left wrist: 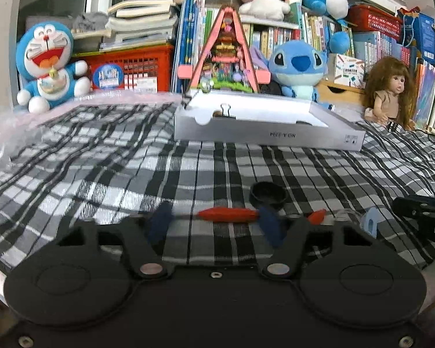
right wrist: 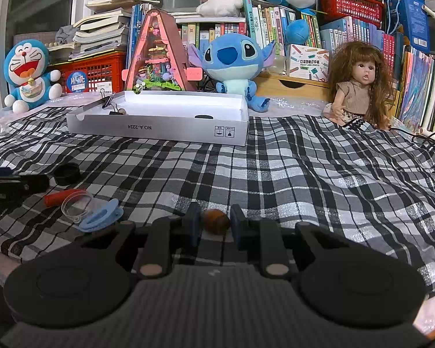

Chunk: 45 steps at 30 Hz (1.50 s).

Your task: Organize rigid objects

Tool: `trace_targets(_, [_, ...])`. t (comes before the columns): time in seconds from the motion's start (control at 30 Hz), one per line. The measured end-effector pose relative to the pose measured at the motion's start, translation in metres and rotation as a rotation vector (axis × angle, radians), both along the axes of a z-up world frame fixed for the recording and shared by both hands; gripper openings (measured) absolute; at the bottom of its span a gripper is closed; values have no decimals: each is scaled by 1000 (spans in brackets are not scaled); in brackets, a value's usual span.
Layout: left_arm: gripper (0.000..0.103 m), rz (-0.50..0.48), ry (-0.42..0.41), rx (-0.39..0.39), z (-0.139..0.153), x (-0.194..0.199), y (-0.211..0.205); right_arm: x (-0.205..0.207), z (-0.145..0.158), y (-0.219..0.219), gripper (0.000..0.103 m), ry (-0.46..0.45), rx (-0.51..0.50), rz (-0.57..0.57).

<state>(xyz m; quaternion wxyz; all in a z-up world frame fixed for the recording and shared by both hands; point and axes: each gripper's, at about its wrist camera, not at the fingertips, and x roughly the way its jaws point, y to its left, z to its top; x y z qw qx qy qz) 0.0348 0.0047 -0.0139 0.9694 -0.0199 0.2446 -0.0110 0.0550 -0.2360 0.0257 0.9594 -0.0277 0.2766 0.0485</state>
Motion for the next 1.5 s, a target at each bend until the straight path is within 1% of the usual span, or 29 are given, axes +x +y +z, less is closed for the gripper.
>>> trace_targets(0.03, [42, -9, 3, 6, 0, 1, -1, 0, 0, 0, 28, -1, 1, 0])
trace_targets(0.17, [42, -10, 7, -21, 4, 2, 3, 0, 2, 2, 26, -6, 3, 8])
trace_targets(0.3, [42, -7, 7, -22, 9, 2, 6, 0, 6, 5, 26, -16, 8, 16])
trace_targets(0.5, [42, -17, 1, -15, 24, 11, 7, 5, 14, 6, 26, -24, 31, 21])
trace_targets(0.7, [42, -25, 1, -14, 40, 28, 10, 18, 22, 4, 26, -21, 63, 19])
trace_targets(0.9, [42, -31, 20, -26, 53, 48, 13, 34, 32, 3, 26, -14, 85, 20])
trace_targets(1.03, [42, -45, 15, -15, 61, 60, 12, 47, 38, 2, 26, -7, 99, 19])
trace_targets(1.3, [42, -47, 28, -35, 69, 84, 13, 70, 47, 1, 26, 1, 123, 17])
trace_targets(1.5, [42, -65, 39, -54, 74, 106, 12, 91, 51, -1, 26, 27, 153, 12])
